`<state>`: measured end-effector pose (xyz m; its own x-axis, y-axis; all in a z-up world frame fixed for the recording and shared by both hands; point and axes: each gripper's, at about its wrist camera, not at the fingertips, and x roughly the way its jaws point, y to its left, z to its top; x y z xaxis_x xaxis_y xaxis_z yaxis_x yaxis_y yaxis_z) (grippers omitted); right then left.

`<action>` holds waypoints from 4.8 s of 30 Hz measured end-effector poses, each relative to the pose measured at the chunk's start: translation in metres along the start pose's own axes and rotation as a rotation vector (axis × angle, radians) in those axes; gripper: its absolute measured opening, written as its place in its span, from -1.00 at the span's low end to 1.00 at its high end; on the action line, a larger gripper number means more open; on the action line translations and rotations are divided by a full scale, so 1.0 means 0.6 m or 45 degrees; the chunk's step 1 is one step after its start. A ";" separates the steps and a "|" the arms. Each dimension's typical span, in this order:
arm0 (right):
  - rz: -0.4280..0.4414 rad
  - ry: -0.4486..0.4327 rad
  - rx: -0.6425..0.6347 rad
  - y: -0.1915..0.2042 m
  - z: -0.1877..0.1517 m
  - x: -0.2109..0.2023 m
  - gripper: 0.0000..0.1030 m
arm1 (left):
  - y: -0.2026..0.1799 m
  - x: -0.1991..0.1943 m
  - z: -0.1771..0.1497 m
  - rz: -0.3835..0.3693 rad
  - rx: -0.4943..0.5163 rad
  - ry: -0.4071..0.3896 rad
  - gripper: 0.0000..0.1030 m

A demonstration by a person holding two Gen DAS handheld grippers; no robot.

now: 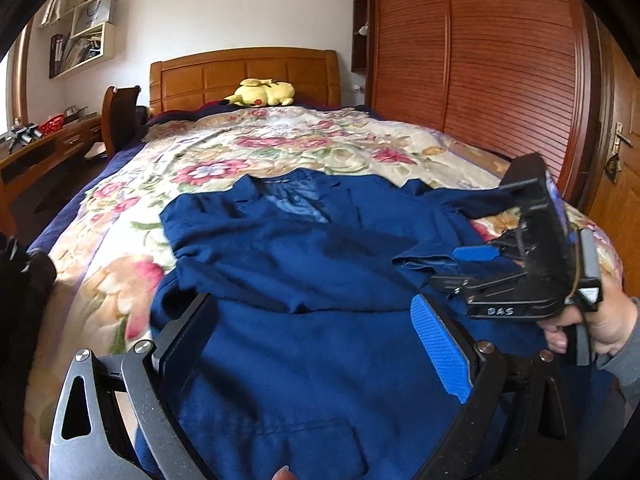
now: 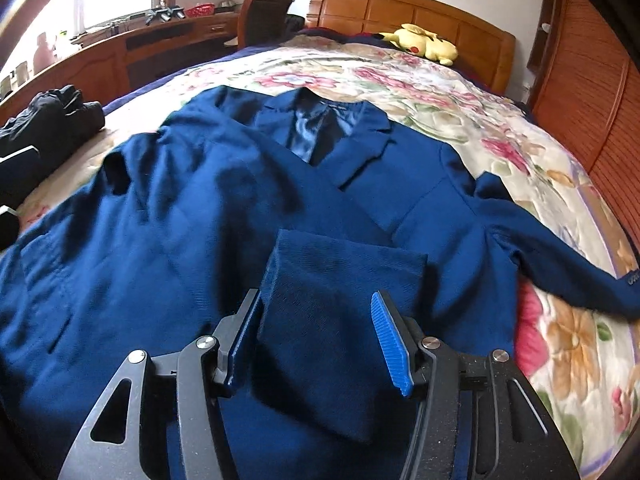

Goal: Fold large clothes

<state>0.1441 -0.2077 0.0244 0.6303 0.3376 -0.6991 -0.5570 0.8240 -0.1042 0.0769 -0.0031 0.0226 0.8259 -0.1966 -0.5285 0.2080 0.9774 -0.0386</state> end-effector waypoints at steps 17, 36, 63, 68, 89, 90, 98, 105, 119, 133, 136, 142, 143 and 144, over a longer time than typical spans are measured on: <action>-0.014 -0.205 0.103 -0.052 -0.046 -0.069 -0.75 | -0.084 0.045 0.014 -0.086 0.066 0.005 0.89; -0.222 -0.189 0.225 -0.096 -0.131 -0.155 -0.68 | -0.084 0.046 0.015 -0.076 0.053 -0.002 0.89; -0.175 -0.270 0.347 -0.221 -0.200 -0.188 0.19 | -0.263 0.142 0.098 -0.084 0.253 0.084 0.89; -0.192 -0.244 0.390 -0.262 -0.208 -0.185 0.19 | -0.330 0.190 0.135 -0.125 0.342 0.094 0.89; -0.339 -0.216 0.595 -0.356 -0.239 -0.190 0.19 | -0.560 0.421 0.217 -0.384 0.523 0.244 0.78; -0.343 -0.214 0.592 -0.357 -0.238 -0.189 0.19 | -0.565 0.432 0.221 -0.391 0.524 0.253 0.73; -0.351 -0.237 0.600 -0.366 -0.234 -0.183 0.19 | -0.589 0.501 0.214 -0.377 0.558 0.337 0.16; -0.366 -0.231 0.594 -0.365 -0.229 -0.174 0.19 | -0.595 0.537 0.209 -0.328 0.584 0.406 -0.43; -0.392 -0.267 0.629 -0.364 -0.215 -0.172 0.19 | -0.479 0.315 0.235 -0.322 0.522 0.133 -0.90; -0.359 -0.309 0.606 -0.335 -0.184 -0.153 0.19 | -0.337 0.220 0.140 -0.225 0.385 0.150 -0.81; -0.347 -0.303 0.600 -0.334 -0.179 -0.143 0.19 | -0.314 0.185 0.124 -0.224 0.357 0.117 -0.78; -0.350 -0.287 0.562 -0.323 -0.164 -0.127 0.19 | -0.258 0.111 0.099 -0.206 0.273 0.052 -0.28; -0.350 -0.286 0.558 -0.322 -0.162 -0.125 0.19 | -0.245 0.099 0.094 -0.195 0.243 0.035 -0.16; -0.353 -0.285 0.555 -0.319 -0.162 -0.124 0.19 | -0.233 0.090 0.090 -0.188 0.220 0.024 -0.08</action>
<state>0.1514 -0.4347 0.0277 0.8471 0.1309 -0.5150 -0.1089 0.9914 0.0728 0.1208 -0.1544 0.0455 0.7704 -0.3333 -0.5435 0.4139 0.9099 0.0288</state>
